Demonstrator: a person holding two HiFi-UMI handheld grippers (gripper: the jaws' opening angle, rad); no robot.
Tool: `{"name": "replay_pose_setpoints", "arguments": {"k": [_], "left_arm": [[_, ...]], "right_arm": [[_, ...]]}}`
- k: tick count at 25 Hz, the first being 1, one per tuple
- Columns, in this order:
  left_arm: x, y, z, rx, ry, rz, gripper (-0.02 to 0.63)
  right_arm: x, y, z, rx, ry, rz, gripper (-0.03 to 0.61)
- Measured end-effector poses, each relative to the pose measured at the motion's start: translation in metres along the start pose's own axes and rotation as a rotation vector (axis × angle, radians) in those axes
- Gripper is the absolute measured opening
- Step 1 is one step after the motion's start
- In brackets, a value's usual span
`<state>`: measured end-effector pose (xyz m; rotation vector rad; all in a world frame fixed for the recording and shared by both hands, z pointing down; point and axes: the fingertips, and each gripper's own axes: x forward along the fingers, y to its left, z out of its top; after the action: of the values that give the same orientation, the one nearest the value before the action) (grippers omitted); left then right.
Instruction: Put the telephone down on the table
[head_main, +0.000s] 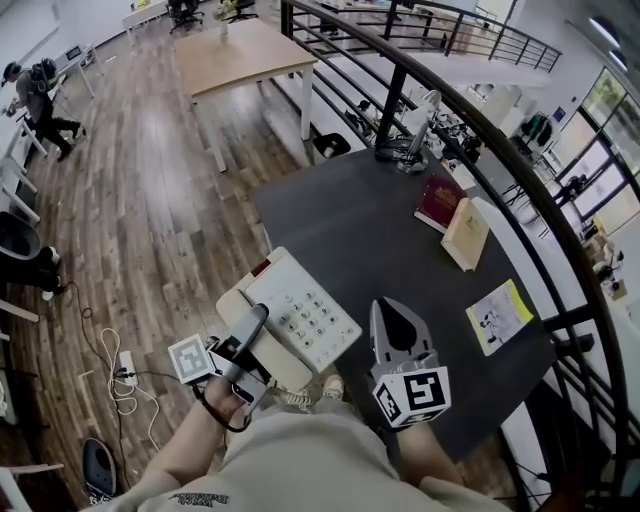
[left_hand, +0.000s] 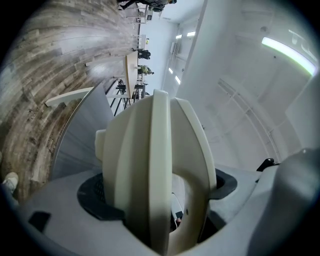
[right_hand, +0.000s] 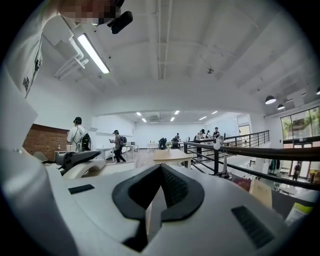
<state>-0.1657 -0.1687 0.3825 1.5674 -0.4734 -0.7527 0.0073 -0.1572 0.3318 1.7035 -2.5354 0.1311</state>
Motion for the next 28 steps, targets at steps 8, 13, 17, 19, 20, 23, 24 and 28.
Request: {"name": "replay_pose_setpoints", "arguments": {"k": [8,13,17,19,20,23,24,28], "left_arm": [[0.008,0.019,-0.004,-0.002,-0.01,0.04,0.466],[0.027,0.027,0.004,0.007,-0.008,0.045,0.466],[0.051,0.039,0.019,0.009,-0.012,0.061,0.466],[0.068,0.041,0.03,0.014,-0.012,0.052,0.466],[0.078,0.042,0.037,0.015,-0.013,0.044,0.466],[0.107,0.05,0.057,0.033,-0.013,0.025,0.466],[0.116,0.054,0.063,0.042,-0.01,0.022,0.466],[0.156,0.074,0.082,0.053,0.001,0.013,0.466]], "right_arm": [[0.005,-0.009,-0.015,0.016,0.029,0.026,0.0],[0.017,-0.021,-0.027,0.016,0.051,0.028,0.002],[0.037,-0.034,-0.028,-0.007,0.07,0.031,0.0],[0.051,-0.041,-0.022,-0.026,0.06,0.035,0.002],[0.06,-0.045,-0.019,-0.038,0.053,0.036,0.002],[0.087,-0.061,-0.013,-0.072,0.038,0.026,0.0],[0.097,-0.067,-0.014,-0.079,0.037,0.019,0.0],[0.136,-0.094,-0.017,-0.116,0.034,-0.009,0.002]]}}
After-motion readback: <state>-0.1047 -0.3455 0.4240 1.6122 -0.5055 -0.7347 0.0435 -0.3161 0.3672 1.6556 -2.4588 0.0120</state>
